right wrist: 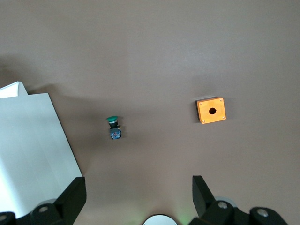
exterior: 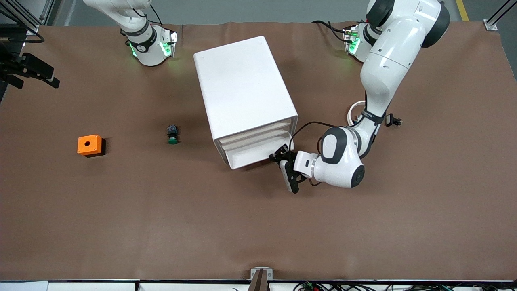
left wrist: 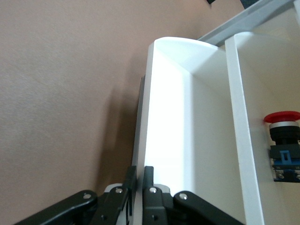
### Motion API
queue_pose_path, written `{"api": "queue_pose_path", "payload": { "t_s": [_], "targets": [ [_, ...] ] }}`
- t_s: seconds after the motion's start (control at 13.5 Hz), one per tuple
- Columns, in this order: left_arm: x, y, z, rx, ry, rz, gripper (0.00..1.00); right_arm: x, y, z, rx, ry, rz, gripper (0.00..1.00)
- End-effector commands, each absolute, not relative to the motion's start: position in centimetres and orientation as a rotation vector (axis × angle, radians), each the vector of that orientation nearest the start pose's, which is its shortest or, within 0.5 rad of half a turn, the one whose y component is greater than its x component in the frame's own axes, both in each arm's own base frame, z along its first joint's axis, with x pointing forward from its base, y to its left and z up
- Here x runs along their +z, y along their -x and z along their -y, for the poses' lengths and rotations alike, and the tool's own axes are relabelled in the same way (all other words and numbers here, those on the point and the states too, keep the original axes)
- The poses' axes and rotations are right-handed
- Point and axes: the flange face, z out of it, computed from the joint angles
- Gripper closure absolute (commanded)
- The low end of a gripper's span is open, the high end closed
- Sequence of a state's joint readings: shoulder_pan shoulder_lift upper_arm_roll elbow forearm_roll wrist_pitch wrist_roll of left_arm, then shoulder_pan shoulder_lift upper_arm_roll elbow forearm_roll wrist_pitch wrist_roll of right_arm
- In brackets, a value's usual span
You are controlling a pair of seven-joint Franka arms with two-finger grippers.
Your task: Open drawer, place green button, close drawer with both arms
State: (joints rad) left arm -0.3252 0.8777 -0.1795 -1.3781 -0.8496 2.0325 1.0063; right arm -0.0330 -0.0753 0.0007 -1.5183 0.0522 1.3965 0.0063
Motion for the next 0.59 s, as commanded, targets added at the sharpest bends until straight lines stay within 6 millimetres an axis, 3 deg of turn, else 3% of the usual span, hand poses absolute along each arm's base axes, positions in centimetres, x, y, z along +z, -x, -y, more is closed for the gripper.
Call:
{"api": "queue_pose_path", "payload": {
  "t_s": [0.0, 0.3, 0.52],
  "targets": [
    [20.8, -64.6, 34.2, 0.067, -2.023, 1.029, 1.0, 67.7, -50.4, 1.1, 0.067, 3.084, -0.043, 0.0],
    [22.4, -66.7, 33.0, 0.141, -2.045, 1.016, 1.0, 67.7, -50.4, 1.1, 0.067, 3.084, -0.043, 0.0],
    [22.5, -67.9, 31.3, 0.192, -2.083, 1.006, 1.0, 67.8, -50.5, 1.2, 0.062, 3.084, -0.046, 0.0]
  ]
}}
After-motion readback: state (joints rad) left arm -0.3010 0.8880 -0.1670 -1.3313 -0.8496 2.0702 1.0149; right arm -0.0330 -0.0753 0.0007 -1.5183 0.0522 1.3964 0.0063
